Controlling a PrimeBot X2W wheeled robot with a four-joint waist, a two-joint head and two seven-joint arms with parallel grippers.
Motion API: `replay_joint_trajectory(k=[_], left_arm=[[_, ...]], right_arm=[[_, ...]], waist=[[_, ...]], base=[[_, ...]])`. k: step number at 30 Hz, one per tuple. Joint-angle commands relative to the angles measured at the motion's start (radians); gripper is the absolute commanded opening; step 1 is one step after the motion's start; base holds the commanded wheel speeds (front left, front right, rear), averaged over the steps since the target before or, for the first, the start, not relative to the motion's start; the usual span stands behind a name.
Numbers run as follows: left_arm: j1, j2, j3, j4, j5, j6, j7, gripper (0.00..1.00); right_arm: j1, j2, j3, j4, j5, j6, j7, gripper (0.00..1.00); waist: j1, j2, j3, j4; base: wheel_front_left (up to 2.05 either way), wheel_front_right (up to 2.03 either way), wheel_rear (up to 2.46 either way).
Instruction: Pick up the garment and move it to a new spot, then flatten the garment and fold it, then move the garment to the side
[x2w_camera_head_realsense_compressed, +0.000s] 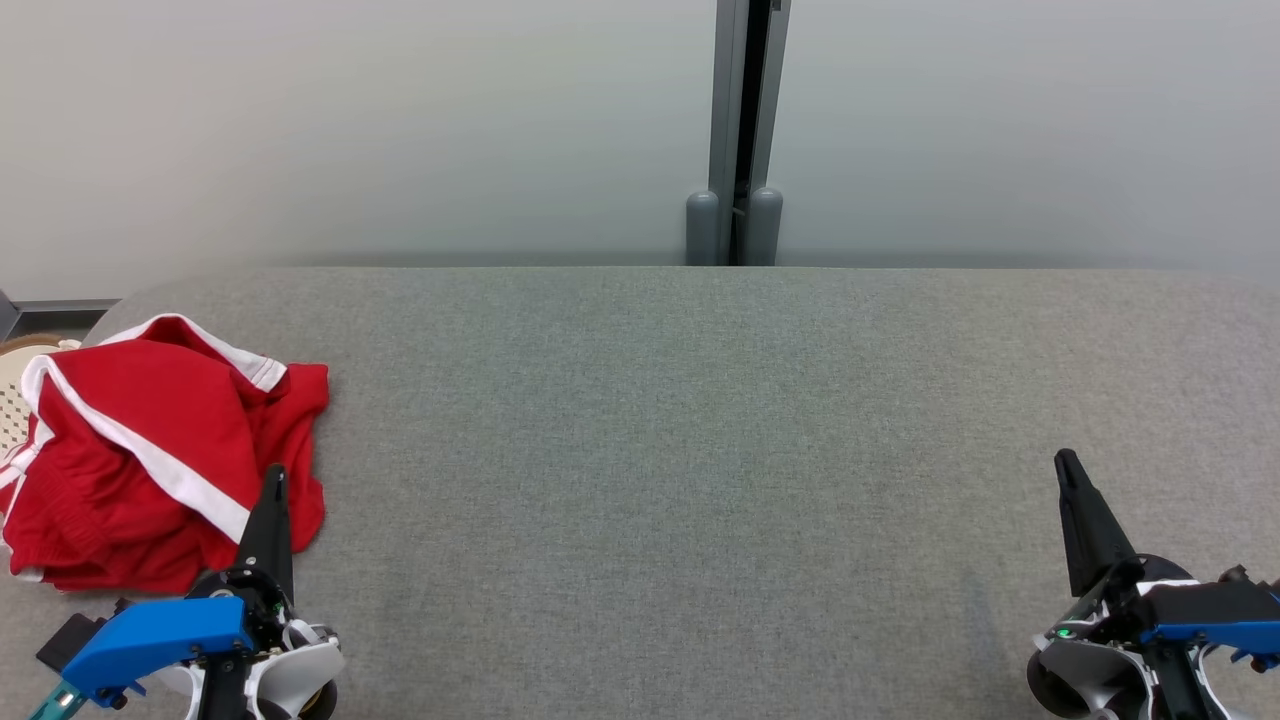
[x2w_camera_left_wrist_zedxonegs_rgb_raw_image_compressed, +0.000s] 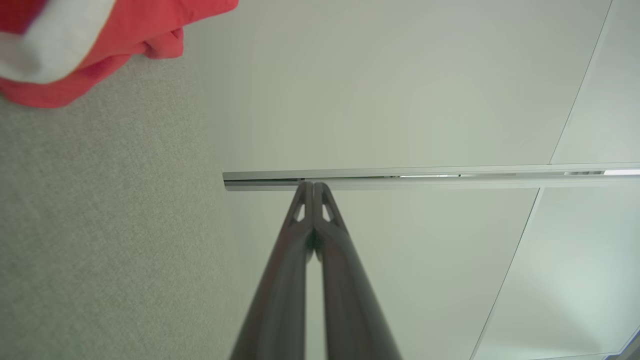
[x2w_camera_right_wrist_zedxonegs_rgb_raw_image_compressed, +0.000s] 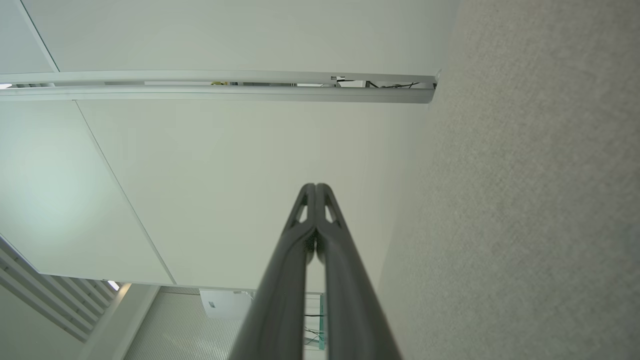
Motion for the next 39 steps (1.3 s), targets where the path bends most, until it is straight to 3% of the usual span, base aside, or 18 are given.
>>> replay_joint_trajectory(k=[1,39], left_arm=[[-0.01,0.001,0.002,-0.005,-0.003,-0.009,0.004,0.0],[-0.01,0.001,0.001,-0.005,-0.003,-0.009,0.004,0.0]], right_arm=[[0.011,0.0,-0.002,-0.003,0.003,0.0,0.005,0.0],[0.011,0.0,-0.002,-0.003,0.003,0.0,0.005,0.0]], waist=[[0.0,0.0,0.0,0.0],[0.0,0.0,0.0,0.0]], base=[[0.0,0.0,0.0],[0.0,0.0,0.0]])
